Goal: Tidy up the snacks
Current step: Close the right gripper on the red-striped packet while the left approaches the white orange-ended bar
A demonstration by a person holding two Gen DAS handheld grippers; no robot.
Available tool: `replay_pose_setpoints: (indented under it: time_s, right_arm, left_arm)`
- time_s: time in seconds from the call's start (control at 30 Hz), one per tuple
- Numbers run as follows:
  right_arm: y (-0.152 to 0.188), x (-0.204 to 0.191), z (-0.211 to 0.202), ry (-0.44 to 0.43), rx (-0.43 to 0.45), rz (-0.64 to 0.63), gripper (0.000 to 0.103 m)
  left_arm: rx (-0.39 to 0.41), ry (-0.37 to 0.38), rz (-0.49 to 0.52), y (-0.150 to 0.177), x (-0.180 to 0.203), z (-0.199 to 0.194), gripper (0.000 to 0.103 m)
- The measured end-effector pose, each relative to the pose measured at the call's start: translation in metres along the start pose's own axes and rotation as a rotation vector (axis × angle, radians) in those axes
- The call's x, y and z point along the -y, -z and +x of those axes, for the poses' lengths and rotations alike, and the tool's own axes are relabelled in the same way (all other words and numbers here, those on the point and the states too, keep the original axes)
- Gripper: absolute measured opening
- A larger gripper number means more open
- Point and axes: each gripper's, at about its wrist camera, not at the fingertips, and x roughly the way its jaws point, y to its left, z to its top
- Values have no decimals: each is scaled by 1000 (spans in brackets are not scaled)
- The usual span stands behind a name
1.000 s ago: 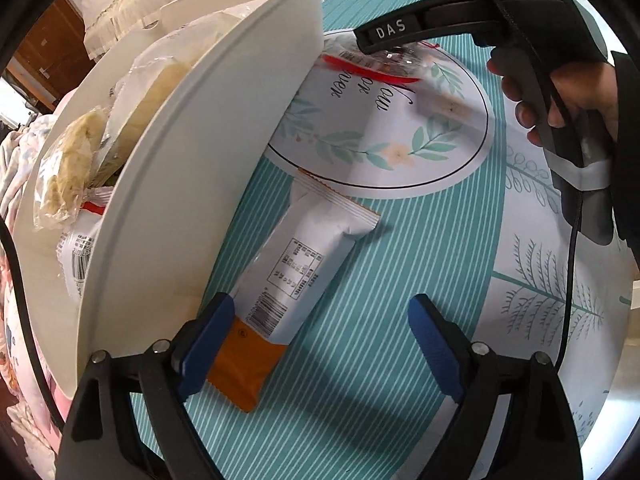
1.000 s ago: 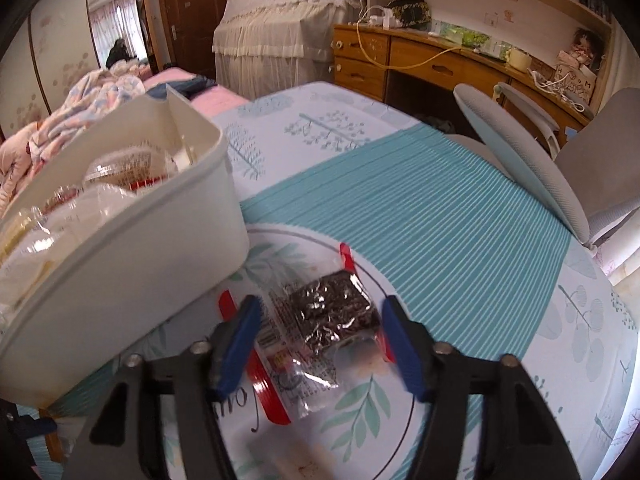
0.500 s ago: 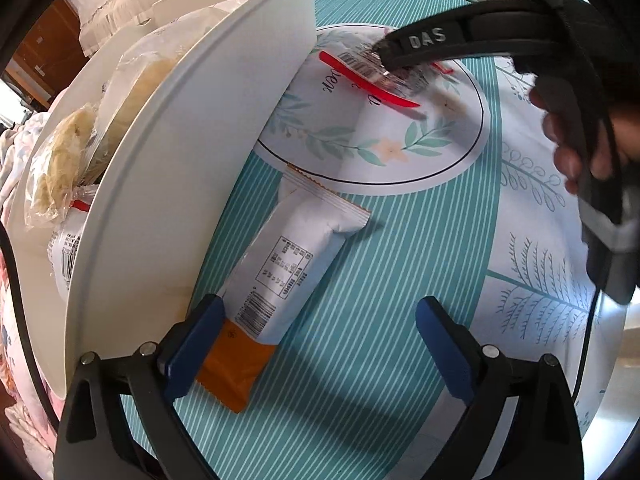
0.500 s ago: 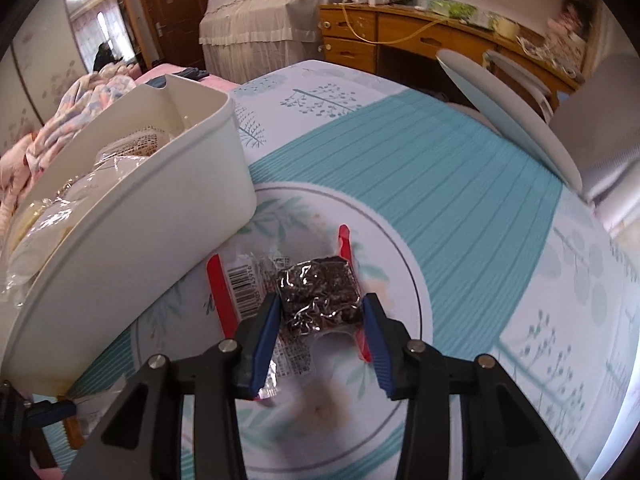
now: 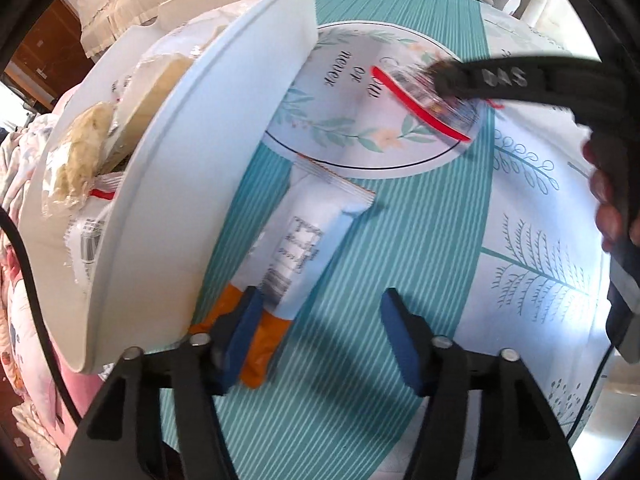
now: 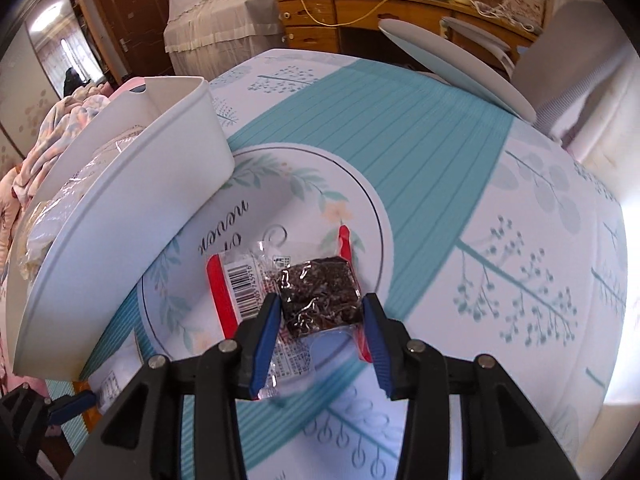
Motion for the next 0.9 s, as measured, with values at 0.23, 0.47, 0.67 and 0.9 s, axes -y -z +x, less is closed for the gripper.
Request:
replay_pose_setpoints:
  time_s: [0.23,0.47,0.67,0.9]
  right_arm:
    - [19,7,-12,3,-7,44,42]
    - [29,12,-20,1,-4,74,42]
    - [30,13,-23,-9,-6,83,42]
    - [27,17,-24,-31,-8,88,42]
  left_arm:
    - [-5,1,-1,-1,-23,-5,37]
    - [14,-3,-17,-13,-34,-11,60]
    - [-7,19,-7,-26,-33,-9,68]
    - [-34,27,4,-33,-22,7,70]
